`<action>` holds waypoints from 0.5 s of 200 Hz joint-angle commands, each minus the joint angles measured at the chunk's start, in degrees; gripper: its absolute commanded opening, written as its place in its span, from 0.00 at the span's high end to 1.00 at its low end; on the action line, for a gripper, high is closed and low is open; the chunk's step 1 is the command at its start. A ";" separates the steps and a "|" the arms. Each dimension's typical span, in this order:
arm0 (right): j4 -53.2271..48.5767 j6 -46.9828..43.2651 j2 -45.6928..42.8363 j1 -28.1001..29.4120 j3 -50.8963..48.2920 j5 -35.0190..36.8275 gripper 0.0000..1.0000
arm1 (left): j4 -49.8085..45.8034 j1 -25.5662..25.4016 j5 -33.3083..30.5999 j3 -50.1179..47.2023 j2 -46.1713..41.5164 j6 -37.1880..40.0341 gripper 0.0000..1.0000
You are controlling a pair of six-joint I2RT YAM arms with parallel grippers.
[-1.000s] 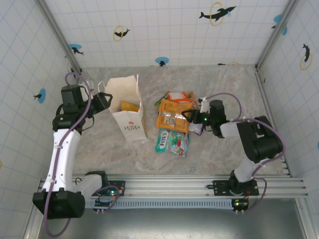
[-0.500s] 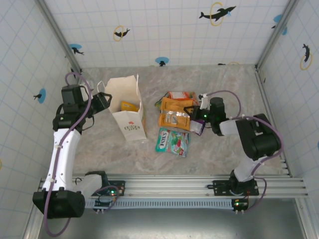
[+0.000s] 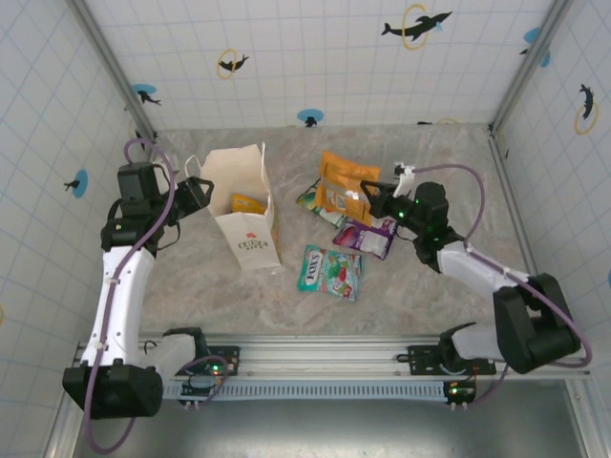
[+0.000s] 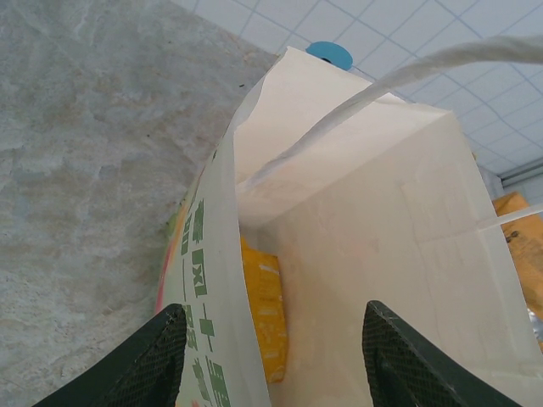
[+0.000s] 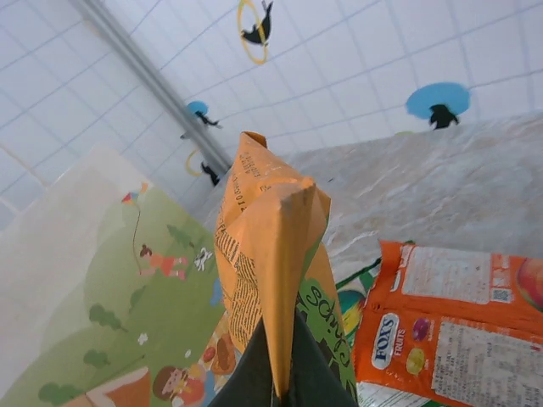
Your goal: Place the snacks into the paper bag
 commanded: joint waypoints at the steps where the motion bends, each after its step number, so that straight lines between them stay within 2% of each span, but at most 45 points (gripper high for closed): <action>1: -5.09 -0.90 -4.30 3.26 5.98 11.96 1.00 | 0.84 -0.11 -0.58 0.54 -0.91 -0.40 0.43; 23: -7.17 -1.97 -6.27 8.41 11.00 20.29 1.00 | 0.98 -0.07 -0.79 0.57 -0.99 -0.42 0.43; 53: -4.77 -6.96 -6.19 17.94 17.89 30.55 1.00 | 0.88 -0.06 -1.25 0.73 -1.04 -0.38 0.44; 100: 2.80 -14.60 -1.64 28.23 26.61 32.27 1.00 | 0.97 0.00 -1.83 0.83 -1.05 -0.09 0.44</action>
